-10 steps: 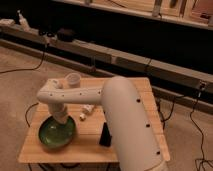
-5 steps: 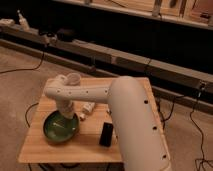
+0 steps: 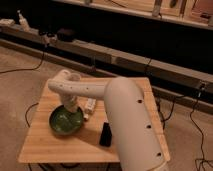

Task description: Push the ceramic bowl across the table

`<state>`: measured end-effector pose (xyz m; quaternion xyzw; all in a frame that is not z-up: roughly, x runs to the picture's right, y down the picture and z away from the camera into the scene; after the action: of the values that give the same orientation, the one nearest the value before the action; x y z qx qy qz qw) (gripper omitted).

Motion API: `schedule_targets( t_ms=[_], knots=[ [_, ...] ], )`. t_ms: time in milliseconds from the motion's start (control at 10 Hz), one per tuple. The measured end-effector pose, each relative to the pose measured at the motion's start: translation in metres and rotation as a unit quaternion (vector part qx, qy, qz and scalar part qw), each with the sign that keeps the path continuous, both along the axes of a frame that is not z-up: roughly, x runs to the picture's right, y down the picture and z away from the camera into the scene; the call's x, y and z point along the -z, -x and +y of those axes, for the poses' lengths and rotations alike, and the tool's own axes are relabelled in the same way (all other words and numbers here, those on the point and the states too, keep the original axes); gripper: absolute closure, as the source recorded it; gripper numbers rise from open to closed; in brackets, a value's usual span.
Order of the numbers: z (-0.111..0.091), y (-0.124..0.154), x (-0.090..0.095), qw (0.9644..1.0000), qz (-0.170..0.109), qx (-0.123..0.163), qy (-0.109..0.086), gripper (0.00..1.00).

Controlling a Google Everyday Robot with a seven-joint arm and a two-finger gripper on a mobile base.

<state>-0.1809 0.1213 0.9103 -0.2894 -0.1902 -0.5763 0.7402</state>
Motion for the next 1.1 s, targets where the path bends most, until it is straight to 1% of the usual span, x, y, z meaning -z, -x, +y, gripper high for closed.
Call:
schedule_targets(
  t_ms=[200, 300, 600, 800, 900, 1100],
  knots=[
    [-0.018, -0.002, -0.011, 1.0, -0.002, -0.003, -0.005, 1.0],
    [-0.024, 0.005, -0.016, 0.9999, -0.008, -0.002, -0.008, 1.0],
    [-0.045, 0.042, -0.025, 0.9992, -0.035, -0.003, -0.02, 1.0],
    [-0.054, 0.067, -0.027, 0.9984, -0.049, 0.001, -0.028, 1.0],
    [-0.058, 0.077, -0.027, 0.9981, -0.054, 0.0, -0.03, 1.0],
    [-0.064, 0.083, -0.03, 0.9977, -0.059, -0.006, -0.033, 1.0]
  ],
)
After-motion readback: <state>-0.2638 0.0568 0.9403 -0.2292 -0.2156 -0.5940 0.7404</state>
